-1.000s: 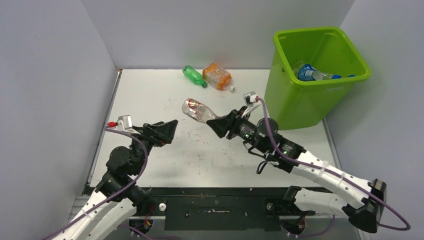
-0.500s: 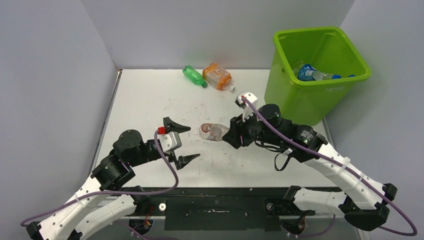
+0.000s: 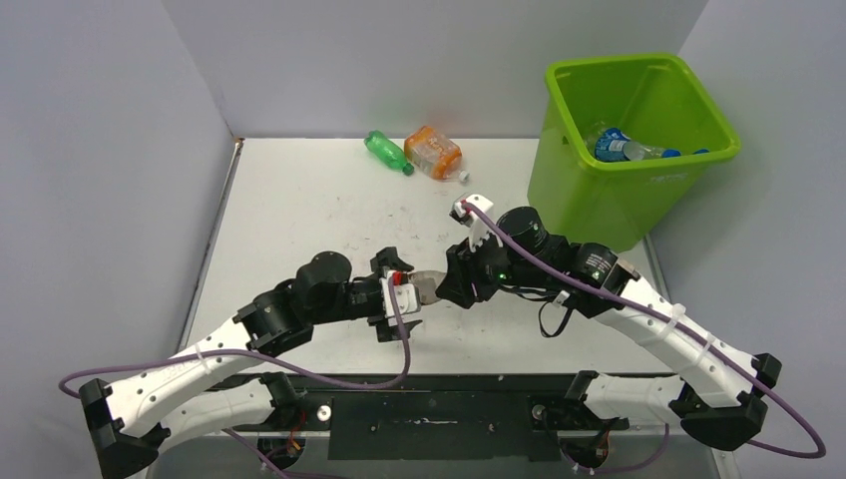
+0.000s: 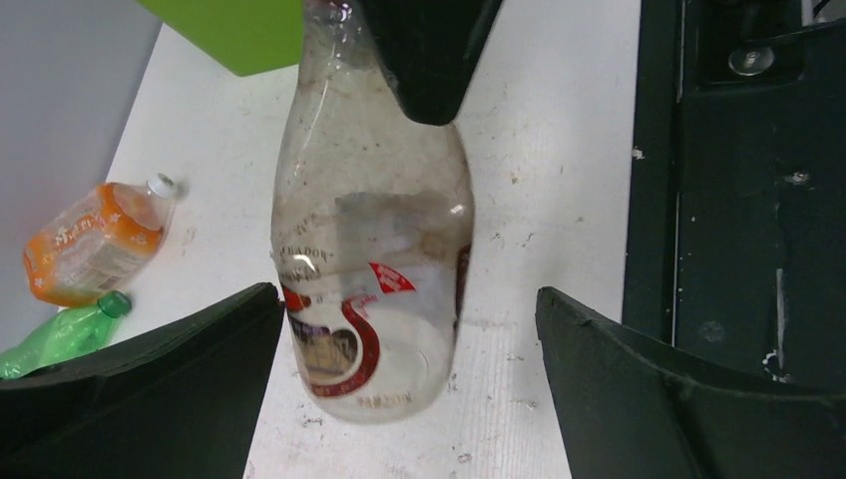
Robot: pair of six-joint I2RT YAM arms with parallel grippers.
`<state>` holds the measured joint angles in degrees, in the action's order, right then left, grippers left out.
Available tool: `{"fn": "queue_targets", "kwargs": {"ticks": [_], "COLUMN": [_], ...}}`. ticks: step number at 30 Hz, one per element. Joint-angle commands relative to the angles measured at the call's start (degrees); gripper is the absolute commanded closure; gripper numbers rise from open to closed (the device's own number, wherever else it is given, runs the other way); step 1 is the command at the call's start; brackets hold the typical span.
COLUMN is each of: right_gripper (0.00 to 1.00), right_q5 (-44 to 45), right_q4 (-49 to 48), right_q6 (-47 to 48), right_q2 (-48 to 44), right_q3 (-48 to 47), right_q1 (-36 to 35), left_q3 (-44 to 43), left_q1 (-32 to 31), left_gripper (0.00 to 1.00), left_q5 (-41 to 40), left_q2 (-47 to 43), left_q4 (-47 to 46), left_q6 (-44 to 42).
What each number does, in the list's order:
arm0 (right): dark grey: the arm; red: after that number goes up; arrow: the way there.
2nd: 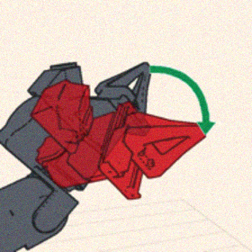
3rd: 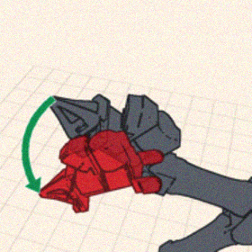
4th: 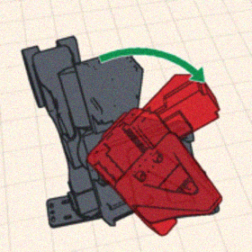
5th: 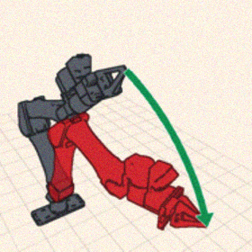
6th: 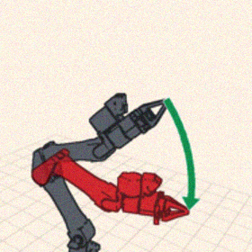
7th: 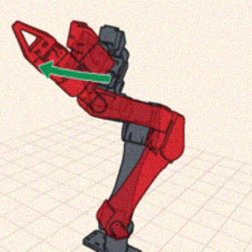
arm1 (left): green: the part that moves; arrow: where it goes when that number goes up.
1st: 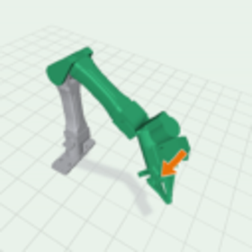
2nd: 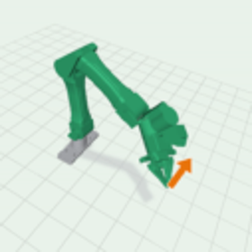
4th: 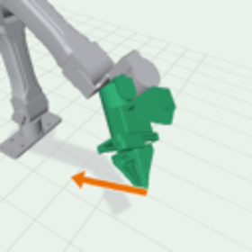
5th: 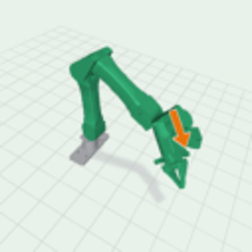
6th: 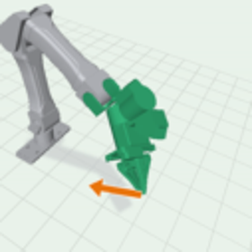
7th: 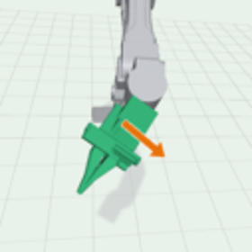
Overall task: Put the plastic bottles in the bin
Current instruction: Pick up the plastic bottle at the center of the board.
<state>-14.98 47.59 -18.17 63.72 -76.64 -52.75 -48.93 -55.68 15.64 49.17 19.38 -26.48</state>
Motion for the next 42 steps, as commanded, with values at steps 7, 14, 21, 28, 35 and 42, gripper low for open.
{"fn": "queue_targets", "kwargs": {"ticks": [7, 14, 21, 28, 35, 42], "right_gripper": [0.95, 0.15, 0.1, 0.05, 0.14, 0.83], "right_q5": [-0.22, 2.05, 9.69, 11.77, 17.85, 21.01], "right_q4": [-5.35, -17.67, -49.4, -73.18, -74.41, -71.89], "right_q6": [-1.29, -3.76, -10.62, -13.67, -10.69, -9.58], "right_q2": [0.34, -5.74, -21.59, -21.06, -14.98, -14.83], "right_q3": [-3.52, 2.82, 24.5, 35.28, 32.84, 31.43], "right_q1": [-4.28, -5.08, -5.68, -6.28, -10.86, -11.75], "left_q3": [-0.64, 3.94, 11.19, 11.67, 12.13, 13.95], "left_q1": [-0.57, -0.57, -0.57, -0.57, -0.7, -2.02], "left_gripper": [0.27, 0.71, 0.98, 1.0, 1.0, 0.89], "left_q5": [-4.5, -2.15, -1.81, -5.14, -4.56, -6.11], "left_q2": [2.21, -1.26, -3.8, -2.58, -2.65, -4.65], "left_q4": [-7.88, -16.95, -33.09, -35.72, -34.88, -36.07], "left_q6": [1.15, 5.06, 15.32, 21.78, 21.1, 17.74]}}
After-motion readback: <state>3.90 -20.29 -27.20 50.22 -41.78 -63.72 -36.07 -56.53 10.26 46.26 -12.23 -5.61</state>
